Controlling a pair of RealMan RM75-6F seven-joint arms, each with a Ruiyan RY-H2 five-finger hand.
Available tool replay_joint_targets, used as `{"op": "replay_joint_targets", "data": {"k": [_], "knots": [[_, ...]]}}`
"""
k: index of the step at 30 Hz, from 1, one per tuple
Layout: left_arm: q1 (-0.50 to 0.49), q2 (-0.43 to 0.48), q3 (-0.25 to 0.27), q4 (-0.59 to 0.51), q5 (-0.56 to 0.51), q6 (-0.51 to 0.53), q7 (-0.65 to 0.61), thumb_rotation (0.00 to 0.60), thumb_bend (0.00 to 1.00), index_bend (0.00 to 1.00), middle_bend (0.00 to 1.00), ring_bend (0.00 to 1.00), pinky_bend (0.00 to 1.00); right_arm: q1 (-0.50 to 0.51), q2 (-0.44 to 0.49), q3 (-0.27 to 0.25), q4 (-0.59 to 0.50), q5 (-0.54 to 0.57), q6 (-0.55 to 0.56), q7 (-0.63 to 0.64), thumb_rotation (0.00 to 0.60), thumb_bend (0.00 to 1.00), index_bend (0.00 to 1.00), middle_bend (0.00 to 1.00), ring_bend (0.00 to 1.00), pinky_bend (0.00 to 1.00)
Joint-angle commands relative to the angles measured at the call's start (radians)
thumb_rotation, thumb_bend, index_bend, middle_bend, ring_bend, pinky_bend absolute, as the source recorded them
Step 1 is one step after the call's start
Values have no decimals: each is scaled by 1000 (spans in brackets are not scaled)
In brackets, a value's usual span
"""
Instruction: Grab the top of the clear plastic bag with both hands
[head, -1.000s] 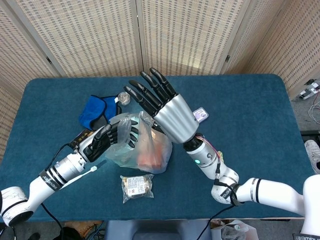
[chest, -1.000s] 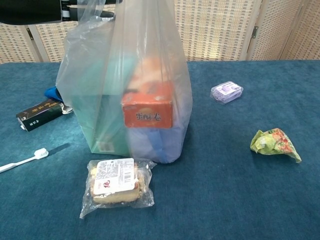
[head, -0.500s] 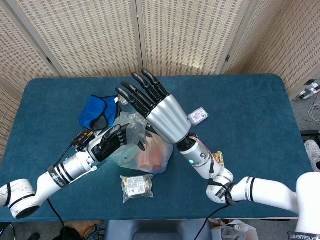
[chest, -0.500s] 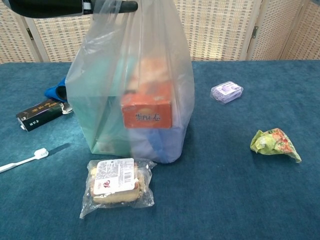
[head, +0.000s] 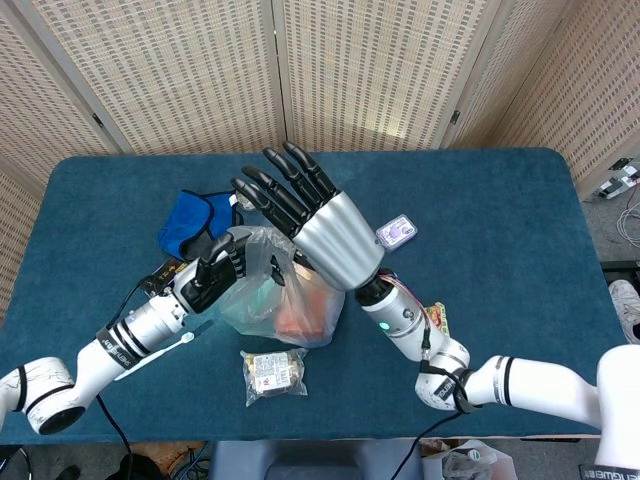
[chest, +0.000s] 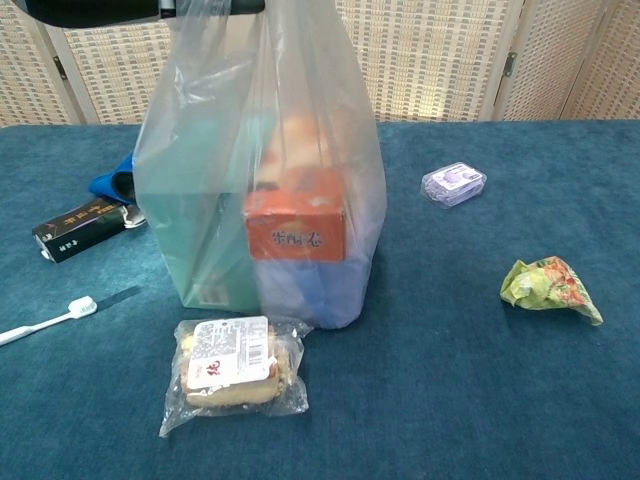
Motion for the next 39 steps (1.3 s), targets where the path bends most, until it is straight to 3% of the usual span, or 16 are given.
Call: {"op": "replay_joint_targets", "data": {"k": [1, 16, 28, 39], "knots": [[9, 3, 3, 0, -9, 5, 14, 0, 248, 216, 276, 305, 316, -1, 1, -1, -1, 0, 0, 0, 600, 270, 10, 166, 41, 91], [16, -44, -9, -11, -7, 24, 50, 0, 249, 230, 285, 303, 306, 8, -2, 19, 9, 34, 0, -15, 600, 267, 10, 157, 41, 91], [9, -56, -29, -15, -32, 11, 77, 0, 249, 238, 290, 303, 306, 5, 0, 6, 3, 42, -7, -20, 600, 252, 10, 153, 41, 91], [10, -71, -43, -26, -54, 5, 106, 0, 249, 214, 253, 221, 276, 10, -5, 8, -3, 47, -6, -25, 600, 249, 10, 150, 41, 91]]}}
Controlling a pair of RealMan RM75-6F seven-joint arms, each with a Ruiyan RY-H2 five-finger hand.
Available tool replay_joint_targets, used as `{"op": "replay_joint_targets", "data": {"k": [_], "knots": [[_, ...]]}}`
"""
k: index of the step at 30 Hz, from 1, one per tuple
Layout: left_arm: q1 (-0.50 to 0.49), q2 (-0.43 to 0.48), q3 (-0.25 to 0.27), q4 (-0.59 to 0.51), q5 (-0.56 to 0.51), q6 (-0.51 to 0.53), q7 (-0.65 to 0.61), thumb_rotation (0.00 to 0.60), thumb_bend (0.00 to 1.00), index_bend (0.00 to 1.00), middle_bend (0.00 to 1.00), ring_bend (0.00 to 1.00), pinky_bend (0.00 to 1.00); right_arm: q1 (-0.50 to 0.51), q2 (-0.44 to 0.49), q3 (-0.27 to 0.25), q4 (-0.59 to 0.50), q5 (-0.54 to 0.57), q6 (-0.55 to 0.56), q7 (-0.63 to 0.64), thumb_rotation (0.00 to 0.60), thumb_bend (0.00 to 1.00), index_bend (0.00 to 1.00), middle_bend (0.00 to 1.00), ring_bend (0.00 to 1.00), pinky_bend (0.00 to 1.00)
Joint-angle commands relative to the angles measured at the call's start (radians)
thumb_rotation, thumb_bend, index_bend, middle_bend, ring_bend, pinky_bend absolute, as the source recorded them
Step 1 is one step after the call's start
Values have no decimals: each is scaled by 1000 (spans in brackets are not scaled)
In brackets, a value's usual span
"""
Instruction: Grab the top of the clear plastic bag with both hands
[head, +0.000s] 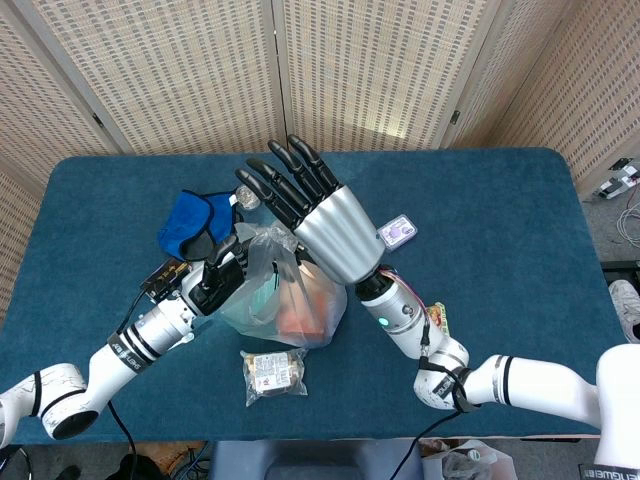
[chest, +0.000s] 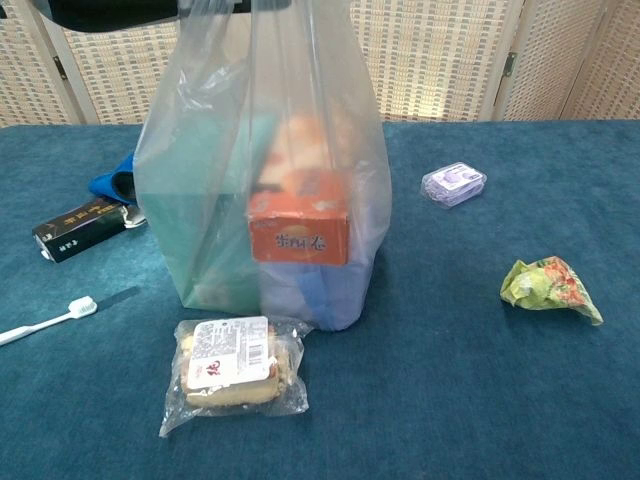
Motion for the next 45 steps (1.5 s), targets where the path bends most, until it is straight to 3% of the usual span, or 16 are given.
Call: {"op": "replay_joint_targets", "data": {"k": [1, 8, 45], "knots": [[0, -10, -7, -5, -10, 0, 16, 0, 248, 211, 246, 215, 268, 1, -2, 0, -2, 2, 1, -1, 600, 249, 10, 150, 41, 91], [4, -12, -18, -23, -26, -3, 48, 0, 248, 164, 169, 132, 156, -2, 1, 2, -12, 7, 3, -11, 600, 249, 9, 149, 41, 91], [2, -22, -74, -80, -46, -56, -20, 0, 248, 143, 153, 131, 156, 32, -24, 18, 0, 42, -16, -35, 600, 247, 10, 149, 41, 91]]}}
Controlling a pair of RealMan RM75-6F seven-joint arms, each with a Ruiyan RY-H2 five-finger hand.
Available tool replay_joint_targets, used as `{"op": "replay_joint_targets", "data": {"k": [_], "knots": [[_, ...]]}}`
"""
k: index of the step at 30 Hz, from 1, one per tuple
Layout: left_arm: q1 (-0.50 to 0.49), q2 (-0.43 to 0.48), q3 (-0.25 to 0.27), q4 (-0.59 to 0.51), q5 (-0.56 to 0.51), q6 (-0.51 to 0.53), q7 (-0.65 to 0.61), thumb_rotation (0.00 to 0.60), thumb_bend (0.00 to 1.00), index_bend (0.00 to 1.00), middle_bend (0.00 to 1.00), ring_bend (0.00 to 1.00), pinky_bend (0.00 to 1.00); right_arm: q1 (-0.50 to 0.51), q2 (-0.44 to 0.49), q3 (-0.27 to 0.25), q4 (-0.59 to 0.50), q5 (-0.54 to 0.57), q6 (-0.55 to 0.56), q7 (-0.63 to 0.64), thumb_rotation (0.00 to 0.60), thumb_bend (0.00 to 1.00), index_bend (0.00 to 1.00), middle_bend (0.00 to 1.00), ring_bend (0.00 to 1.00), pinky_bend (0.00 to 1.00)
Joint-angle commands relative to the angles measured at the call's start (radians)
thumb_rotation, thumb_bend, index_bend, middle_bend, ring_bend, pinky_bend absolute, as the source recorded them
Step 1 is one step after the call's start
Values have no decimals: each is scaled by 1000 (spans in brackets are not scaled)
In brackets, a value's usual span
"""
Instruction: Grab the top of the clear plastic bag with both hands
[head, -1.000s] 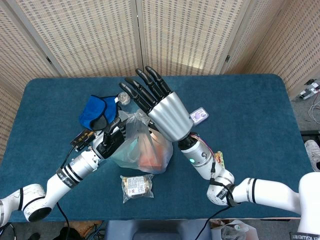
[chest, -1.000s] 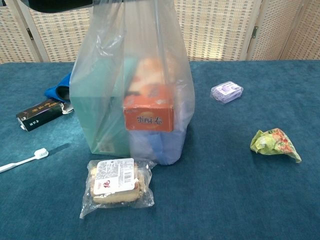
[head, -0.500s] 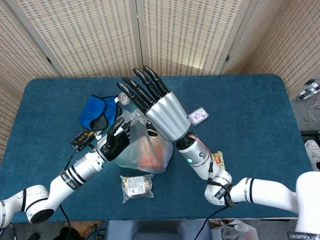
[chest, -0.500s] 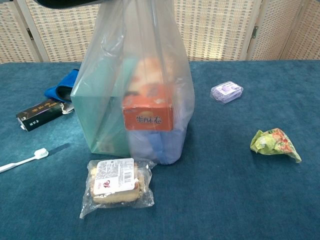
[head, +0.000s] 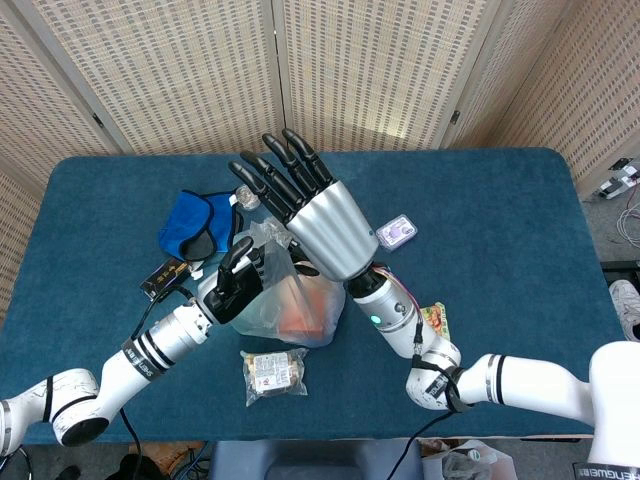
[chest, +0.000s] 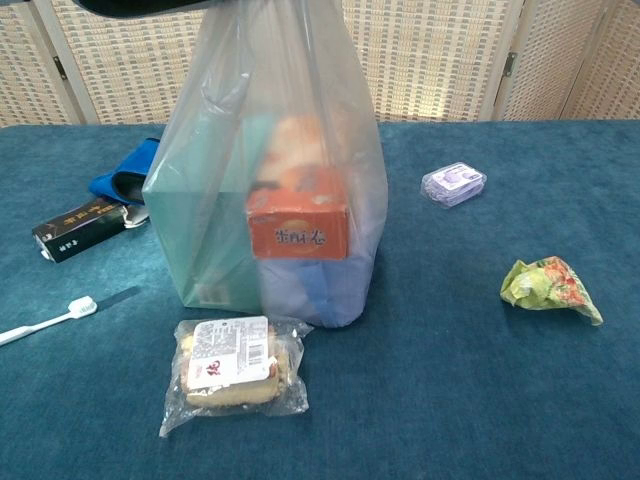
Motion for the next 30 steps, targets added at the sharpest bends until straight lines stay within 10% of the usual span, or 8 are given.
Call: {"op": "replay_joint_targets", "data": {"k": [1, 30], "knots": [[-2, -5, -4, -1, -6, -3, -5, 0, 248, 143, 153, 131, 156, 7, -8, 1, 4, 2, -4, 0, 600, 247, 10, 149, 41, 91], [6, -22, -44, -15, -59, -23, 3, 0, 248, 143, 154, 131, 156, 8, -12, -23, -56, -25, 9, -36, 600, 218, 0, 139, 41, 91]]}}
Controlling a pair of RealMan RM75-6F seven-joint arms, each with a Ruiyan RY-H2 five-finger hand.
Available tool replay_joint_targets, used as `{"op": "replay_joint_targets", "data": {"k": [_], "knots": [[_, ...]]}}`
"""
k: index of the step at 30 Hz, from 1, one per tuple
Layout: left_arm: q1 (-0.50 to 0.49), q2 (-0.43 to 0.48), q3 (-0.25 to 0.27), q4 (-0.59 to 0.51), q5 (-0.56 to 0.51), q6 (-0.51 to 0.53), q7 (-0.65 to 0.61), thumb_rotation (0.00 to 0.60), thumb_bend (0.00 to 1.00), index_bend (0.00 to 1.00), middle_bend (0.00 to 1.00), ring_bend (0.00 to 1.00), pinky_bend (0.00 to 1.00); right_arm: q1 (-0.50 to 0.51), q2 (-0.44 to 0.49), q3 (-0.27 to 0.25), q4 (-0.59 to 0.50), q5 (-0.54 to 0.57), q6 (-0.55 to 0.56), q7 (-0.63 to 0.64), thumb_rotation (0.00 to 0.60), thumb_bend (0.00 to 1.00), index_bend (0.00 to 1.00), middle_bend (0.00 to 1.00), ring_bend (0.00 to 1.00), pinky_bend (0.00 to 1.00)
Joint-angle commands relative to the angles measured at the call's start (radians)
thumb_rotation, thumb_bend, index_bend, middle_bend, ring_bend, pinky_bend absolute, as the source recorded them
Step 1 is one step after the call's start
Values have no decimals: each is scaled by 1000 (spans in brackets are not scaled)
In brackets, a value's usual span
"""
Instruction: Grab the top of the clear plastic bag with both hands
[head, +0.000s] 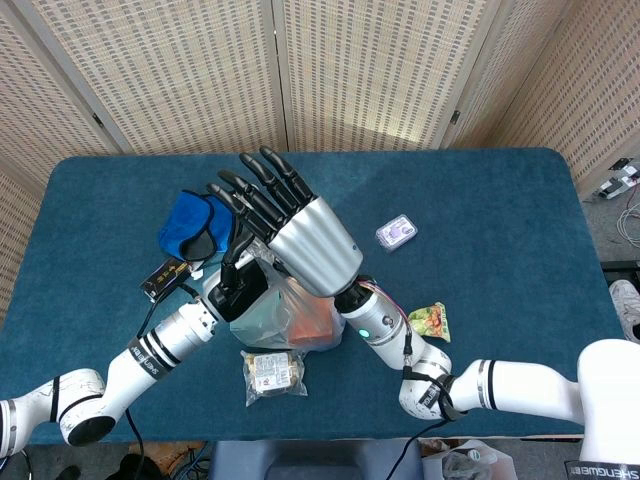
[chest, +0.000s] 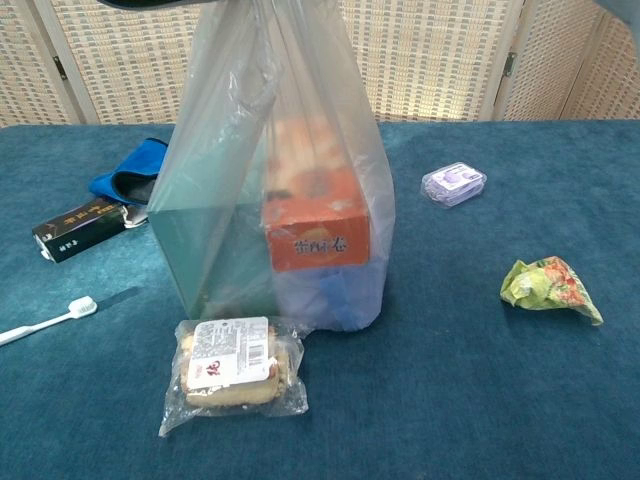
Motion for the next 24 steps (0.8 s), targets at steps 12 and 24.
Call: {"op": "replay_joint_targets", "data": {"k": [12, 24], "knots": [[18, 3, -14, -7, -7, 1, 10, 0, 249, 143, 154, 131, 156, -61, 63, -43, -79, -23, 8, -36, 600, 206, 0, 122, 29, 91], [30, 2, -23, -9, -4, 5, 13, 0, 248, 143, 154, 131, 156, -104, 112, -61, -143, -2, -8, -75, 600, 161, 0, 89, 0, 89]]}}
